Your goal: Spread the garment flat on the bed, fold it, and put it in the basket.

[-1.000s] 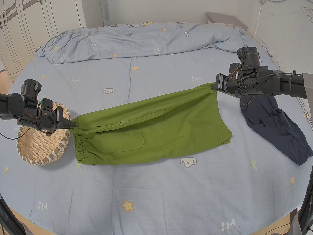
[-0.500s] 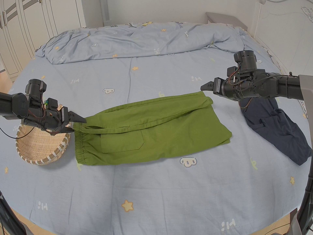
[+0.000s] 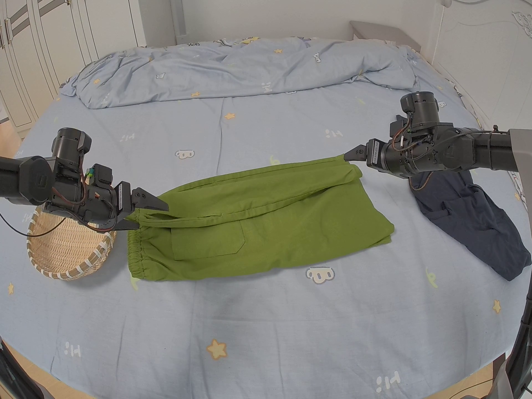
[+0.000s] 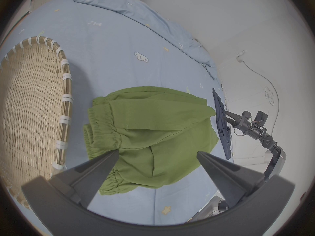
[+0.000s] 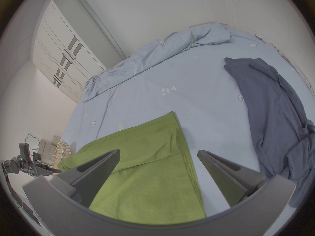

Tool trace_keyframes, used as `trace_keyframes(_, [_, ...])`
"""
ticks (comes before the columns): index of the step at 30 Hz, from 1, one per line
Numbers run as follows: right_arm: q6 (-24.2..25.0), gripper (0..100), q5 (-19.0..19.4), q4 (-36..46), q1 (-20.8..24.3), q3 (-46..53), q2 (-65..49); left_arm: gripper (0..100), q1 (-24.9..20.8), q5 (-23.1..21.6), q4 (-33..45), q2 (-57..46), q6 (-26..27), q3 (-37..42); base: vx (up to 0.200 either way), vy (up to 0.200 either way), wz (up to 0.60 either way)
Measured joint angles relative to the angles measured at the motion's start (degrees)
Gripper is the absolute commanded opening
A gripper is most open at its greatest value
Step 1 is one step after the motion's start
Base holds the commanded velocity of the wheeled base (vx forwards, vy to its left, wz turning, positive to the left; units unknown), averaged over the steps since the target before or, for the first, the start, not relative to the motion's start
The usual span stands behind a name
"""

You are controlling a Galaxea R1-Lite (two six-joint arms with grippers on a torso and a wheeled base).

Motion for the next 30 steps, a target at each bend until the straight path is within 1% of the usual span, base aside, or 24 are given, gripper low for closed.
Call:
trace_keyframes(5, [0.06, 100, 0.0, -0.02, 0.0, 0.26, -0.66, 100, -0.06, 0.02, -0.11, 1.66, -1.34, -2.67, 0.0, 0.0, 0.0])
trace_keyframes(10, [0.09, 100, -0.02, -0.07, -0.04, 1.16, -1.54, 100, 0.18, 0.22, -1.72, 5.53, -6.33, -8.87, 0.0, 0.0, 0.0])
trace_keyframes(14, [0.06, 100, 0.02, -0.13, -0.5, 2.38, -2.54, 100, 0.62, 2.27, -5.11, 10.4, -11.2, -14.99, 0.0, 0.0, 0.0])
trace_keyframes(17, [0.04, 100, 0.11, -0.18, -1.1, 3.5, -3.52, 100, 0.96, 5.32, -7.34, 14.01, -15.19, -18.97, 0.0, 0.0, 0.0])
trace_keyframes(22, [0.23, 100, 0.24, -0.2, -2.23, 4.83, -4.74, 100, 1.34, 8.27, -10.58, 17.79, -17.63, -22.1, 0.0, 0.0, 0.0])
trace_keyframes(30, [0.66, 100, 0.96, -0.22, -2.95, 7.8, -6.25, 100, 0.52, 8.66, -11.3, 19.08, -19.1, -23.04, 0.0, 0.0, 0.0])
